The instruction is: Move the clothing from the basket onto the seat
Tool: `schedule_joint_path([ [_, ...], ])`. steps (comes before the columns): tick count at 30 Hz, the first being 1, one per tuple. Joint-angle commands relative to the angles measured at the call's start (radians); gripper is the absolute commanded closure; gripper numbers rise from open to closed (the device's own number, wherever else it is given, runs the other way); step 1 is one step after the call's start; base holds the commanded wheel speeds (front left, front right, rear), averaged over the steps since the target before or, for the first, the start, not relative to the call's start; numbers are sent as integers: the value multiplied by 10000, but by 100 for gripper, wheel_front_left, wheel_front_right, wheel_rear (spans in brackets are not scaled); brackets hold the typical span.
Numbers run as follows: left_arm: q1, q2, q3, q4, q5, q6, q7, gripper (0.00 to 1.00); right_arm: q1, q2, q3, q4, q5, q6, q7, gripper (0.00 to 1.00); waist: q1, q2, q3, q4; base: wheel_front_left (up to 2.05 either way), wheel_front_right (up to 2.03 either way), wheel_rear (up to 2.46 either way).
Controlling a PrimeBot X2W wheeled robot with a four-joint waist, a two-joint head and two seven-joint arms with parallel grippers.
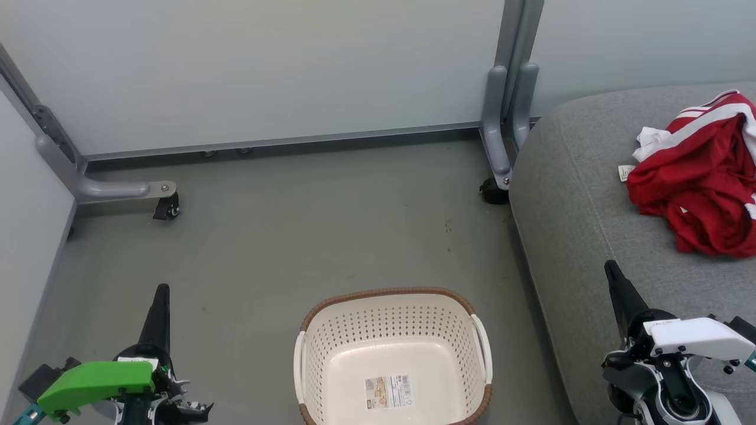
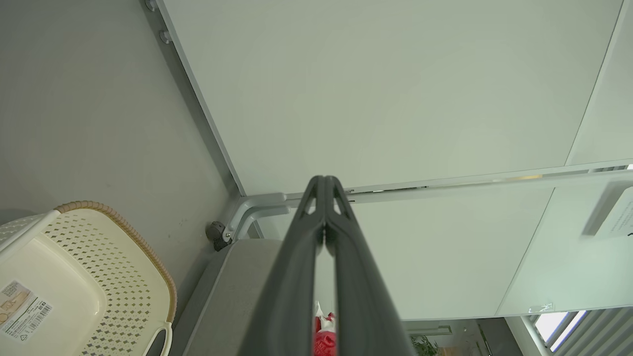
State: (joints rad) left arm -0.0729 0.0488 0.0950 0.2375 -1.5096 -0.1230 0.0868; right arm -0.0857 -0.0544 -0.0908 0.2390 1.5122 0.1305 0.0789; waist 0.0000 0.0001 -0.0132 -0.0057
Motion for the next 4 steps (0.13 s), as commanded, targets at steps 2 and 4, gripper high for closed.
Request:
schedule_joint_path([
  [2, -294, 77, 73, 31, -312, -59, 77, 100, -151, -67, -63, 22, 307, 4, 95, 100, 0, -1, 30, 12, 0, 0, 0],
  [4, -310, 76, 98, 42, -446, -70, 110, 100, -186, -66, -79, 30, 451, 4, 126, 100, 0, -1, 51, 19, 0, 0, 0],
])
